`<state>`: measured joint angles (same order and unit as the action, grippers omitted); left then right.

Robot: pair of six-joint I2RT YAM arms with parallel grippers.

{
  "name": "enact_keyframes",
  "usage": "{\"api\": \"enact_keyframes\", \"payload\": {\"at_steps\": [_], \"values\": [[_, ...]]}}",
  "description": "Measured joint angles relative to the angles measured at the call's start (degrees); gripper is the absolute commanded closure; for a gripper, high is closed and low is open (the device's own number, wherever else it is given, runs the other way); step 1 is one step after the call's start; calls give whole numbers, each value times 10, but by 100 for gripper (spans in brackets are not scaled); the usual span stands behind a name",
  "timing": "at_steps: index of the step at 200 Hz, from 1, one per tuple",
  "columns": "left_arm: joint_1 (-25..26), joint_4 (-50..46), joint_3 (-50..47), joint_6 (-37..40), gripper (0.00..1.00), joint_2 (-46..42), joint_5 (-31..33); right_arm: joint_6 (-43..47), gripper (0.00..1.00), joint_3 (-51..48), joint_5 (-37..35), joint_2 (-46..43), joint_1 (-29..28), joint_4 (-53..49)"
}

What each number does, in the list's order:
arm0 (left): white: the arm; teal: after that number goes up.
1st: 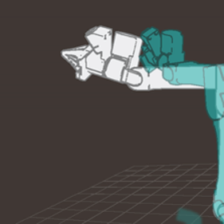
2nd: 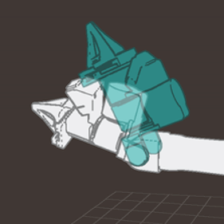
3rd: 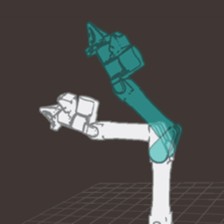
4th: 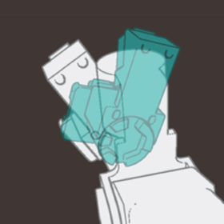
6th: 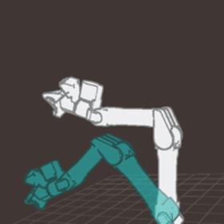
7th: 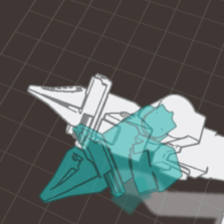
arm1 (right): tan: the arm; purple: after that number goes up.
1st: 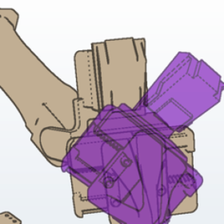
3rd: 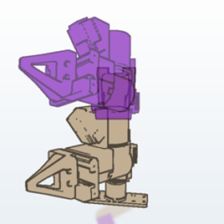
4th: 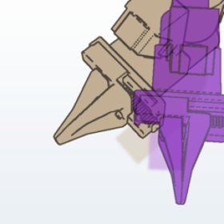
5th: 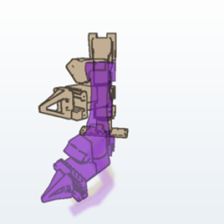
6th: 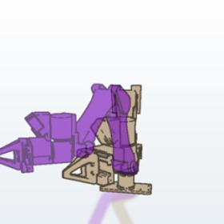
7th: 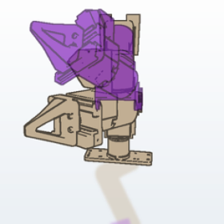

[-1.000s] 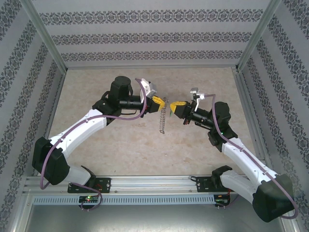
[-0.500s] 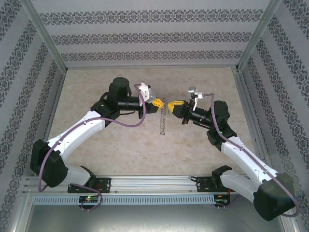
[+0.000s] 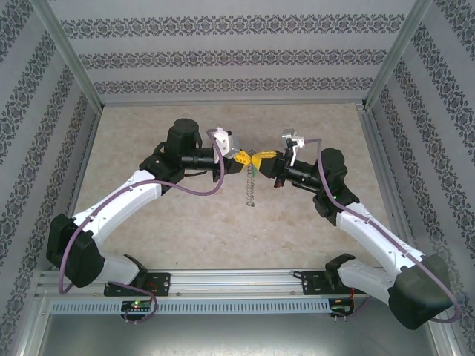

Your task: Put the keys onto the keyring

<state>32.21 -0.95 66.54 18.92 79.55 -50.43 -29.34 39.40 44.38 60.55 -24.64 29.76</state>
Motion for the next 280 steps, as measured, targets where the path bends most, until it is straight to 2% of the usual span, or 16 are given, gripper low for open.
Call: {"api": "enact_keyframes", "payload": {"at_steps": [107,176,227,280], "values": [[-1,-32,1,3,100,0,0,110,100,19,-19,1,-16,-68],[0,-62,13,6,100,0,-8,234,100,21,-101,-32,-53,-122],[-1,-57,14,3,100,0,-13,253,100,10,-122,-45,-54,-127],[1,-42,14,2,100,0,-14,230,100,-12,-97,-50,-22,-111]]}}
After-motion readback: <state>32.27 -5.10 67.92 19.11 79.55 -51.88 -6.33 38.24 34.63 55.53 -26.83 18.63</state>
